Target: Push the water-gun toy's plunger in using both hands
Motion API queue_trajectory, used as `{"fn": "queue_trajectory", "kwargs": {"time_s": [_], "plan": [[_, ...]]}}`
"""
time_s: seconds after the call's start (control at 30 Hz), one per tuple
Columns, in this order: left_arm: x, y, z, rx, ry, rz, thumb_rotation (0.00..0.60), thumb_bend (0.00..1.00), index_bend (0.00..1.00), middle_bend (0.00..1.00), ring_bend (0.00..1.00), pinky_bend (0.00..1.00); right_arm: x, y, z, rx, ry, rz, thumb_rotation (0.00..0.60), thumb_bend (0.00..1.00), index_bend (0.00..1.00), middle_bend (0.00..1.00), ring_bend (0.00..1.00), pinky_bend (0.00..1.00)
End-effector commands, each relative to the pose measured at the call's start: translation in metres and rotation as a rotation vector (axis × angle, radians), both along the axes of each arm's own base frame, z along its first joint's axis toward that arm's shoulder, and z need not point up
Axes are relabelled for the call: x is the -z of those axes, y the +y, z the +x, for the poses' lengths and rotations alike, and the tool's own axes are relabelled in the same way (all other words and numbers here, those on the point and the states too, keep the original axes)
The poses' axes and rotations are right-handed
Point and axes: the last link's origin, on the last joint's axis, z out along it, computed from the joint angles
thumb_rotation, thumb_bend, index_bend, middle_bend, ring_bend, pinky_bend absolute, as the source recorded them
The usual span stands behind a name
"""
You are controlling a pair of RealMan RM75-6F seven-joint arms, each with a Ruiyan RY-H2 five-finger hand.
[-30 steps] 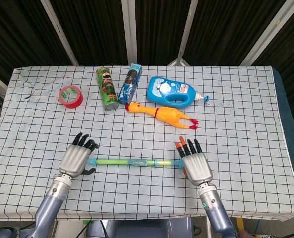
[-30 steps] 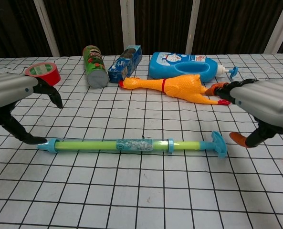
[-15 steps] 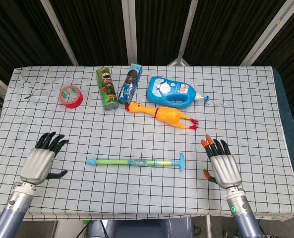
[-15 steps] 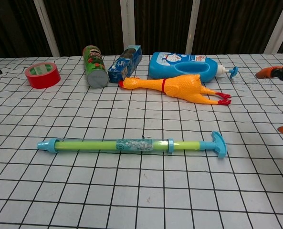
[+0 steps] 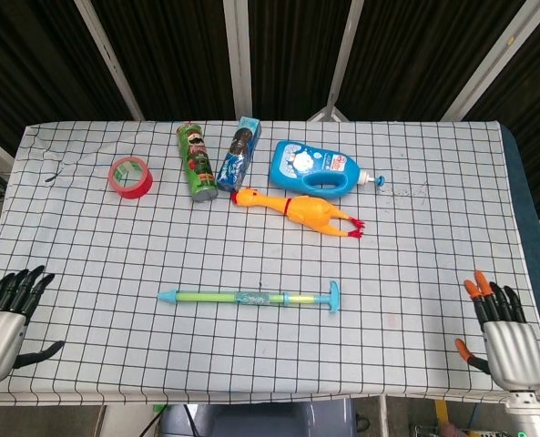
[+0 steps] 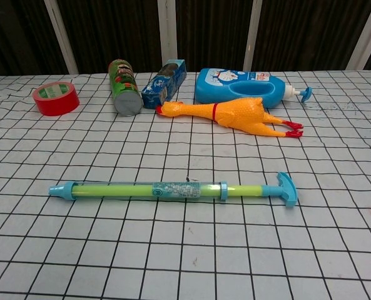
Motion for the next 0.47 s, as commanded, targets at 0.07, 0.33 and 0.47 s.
{"fn": "queue_trajectory", "kwargs": {"time_s": [0.07,0.33,0.47], "plan": [[-0.006,-0.010,-0.015,-0.010,-0.007,0.032,0.600,0.11,0.00,0.00,0.00,0.00,-0.012,0.011,-0.010,0.008,0.009,-0.051,0.600,0.30,0.00,0.00,0.00,0.00],[-0.011,0.000,-0.027,-0.049,-0.015,0.081,0.600,0.11,0.00,0.00,0.00,0.00,-0.018,0.011,-0.014,0.027,-0.006,-0.099,0.600,0.30,0.00,0.00,0.00,0.00],[-0.012,0.003,-0.030,-0.054,-0.014,0.084,0.600,0.11,0.00,0.00,0.00,0.00,-0.020,0.004,-0.015,0.066,-0.045,-0.097,0.600,0.30,0.00,0.00,0.00,0.00]]}}
